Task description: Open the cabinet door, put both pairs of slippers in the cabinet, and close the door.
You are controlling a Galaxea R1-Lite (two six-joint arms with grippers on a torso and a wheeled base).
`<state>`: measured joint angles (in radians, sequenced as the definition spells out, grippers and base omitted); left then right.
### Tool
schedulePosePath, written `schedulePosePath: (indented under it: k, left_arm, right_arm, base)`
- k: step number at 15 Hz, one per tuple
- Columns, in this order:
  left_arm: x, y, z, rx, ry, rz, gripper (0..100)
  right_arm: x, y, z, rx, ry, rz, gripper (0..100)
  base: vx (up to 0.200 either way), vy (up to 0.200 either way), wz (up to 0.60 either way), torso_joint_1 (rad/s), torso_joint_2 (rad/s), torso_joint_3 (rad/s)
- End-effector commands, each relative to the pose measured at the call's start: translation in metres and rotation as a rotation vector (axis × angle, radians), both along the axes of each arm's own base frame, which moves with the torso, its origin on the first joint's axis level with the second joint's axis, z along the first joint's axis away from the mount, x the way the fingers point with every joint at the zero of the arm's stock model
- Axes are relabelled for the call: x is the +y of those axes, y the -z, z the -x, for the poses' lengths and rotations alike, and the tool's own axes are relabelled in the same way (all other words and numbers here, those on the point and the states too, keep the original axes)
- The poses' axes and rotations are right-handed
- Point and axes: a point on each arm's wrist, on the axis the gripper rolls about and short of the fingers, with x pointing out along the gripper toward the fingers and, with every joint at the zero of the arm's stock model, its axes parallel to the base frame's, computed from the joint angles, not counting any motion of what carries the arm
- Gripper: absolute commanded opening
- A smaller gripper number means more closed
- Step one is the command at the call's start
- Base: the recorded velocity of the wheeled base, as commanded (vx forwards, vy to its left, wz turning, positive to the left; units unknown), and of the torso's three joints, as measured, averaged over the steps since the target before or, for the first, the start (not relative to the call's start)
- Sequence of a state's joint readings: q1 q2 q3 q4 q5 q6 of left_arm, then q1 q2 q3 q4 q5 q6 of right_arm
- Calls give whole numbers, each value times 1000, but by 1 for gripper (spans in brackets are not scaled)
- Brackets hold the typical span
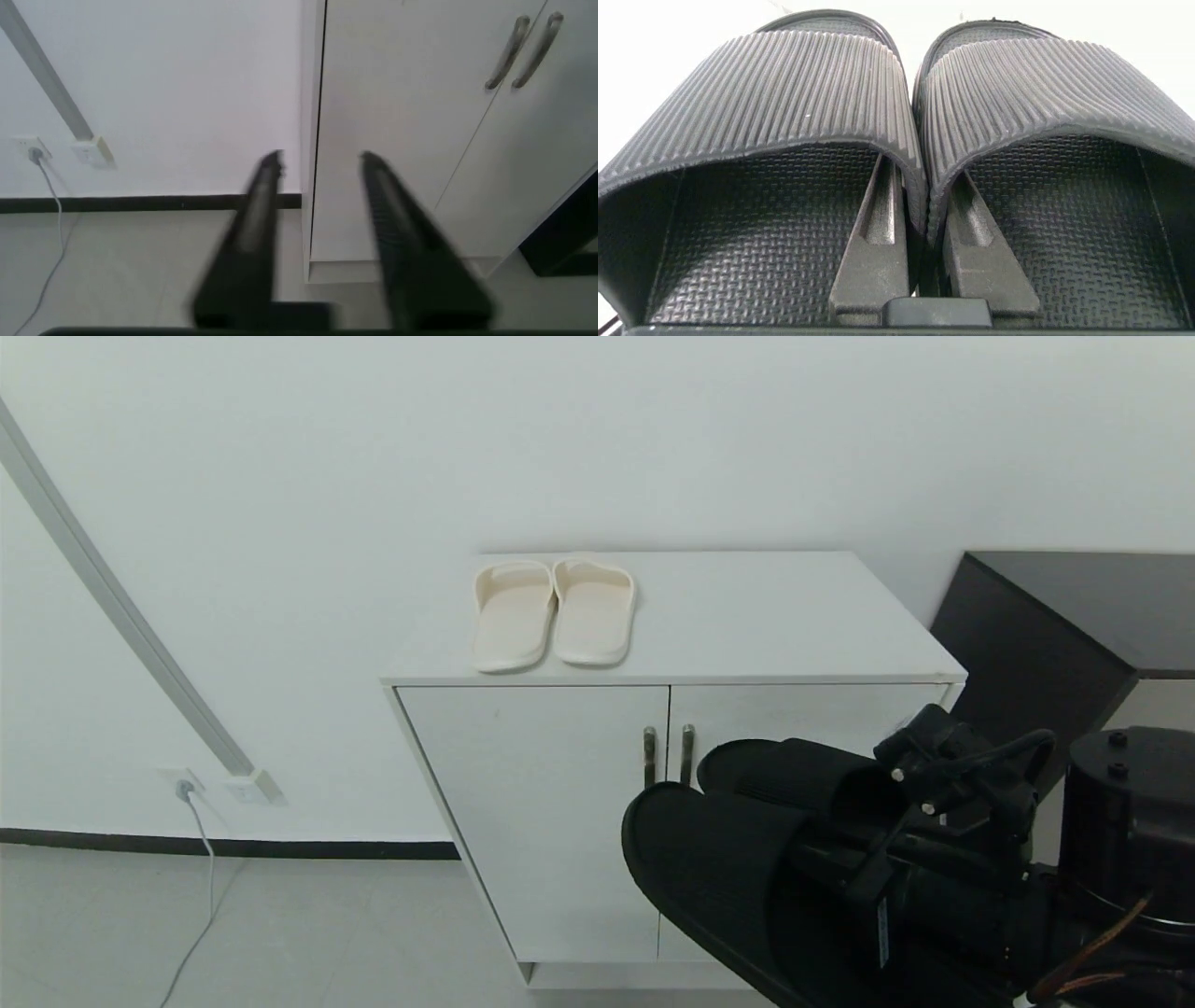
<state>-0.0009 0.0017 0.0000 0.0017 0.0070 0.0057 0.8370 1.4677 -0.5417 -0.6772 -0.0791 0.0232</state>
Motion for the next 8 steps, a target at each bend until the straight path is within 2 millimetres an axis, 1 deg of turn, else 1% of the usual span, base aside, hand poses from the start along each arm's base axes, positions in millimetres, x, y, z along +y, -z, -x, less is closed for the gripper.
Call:
schedulePosePath:
  k: [1,5,8]
  left_arm:
    - [0,0,0,1,-1,0,100]
    - [0,0,0,1,0,0,100]
    - [0,0,0,1,0,0,100]
  right_arm:
    - [0,2,0,4,0,7,0]
    - [1,4,0,9,-5,12,0]
    - [0,6,2,8,-12,26,0]
  base:
    - [0,0,0,-212,520,320]
    - [0,0,0,-198,515,322]
    - [0,0,0,-168,500,316]
